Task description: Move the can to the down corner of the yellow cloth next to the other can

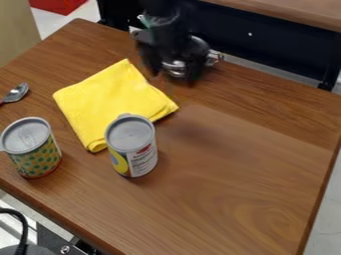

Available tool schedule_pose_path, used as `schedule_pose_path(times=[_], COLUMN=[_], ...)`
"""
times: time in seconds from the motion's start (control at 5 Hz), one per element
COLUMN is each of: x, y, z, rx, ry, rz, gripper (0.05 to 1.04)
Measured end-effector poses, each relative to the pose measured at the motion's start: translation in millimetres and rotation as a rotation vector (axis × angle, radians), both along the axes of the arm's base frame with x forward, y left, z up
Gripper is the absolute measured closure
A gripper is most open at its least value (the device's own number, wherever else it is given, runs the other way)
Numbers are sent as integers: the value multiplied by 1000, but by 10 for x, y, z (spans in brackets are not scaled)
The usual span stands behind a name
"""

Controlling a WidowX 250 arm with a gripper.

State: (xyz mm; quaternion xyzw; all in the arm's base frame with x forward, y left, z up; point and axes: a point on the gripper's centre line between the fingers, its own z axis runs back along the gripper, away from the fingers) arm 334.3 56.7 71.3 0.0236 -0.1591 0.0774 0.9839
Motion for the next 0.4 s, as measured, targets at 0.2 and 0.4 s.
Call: schedule_pose_path(times=[0.2,0.4], x=[30,44], y=[416,797], z=[-43,-74], rx=[33,37], ry=[2,5], rz=[228,332], gripper=[85,85])
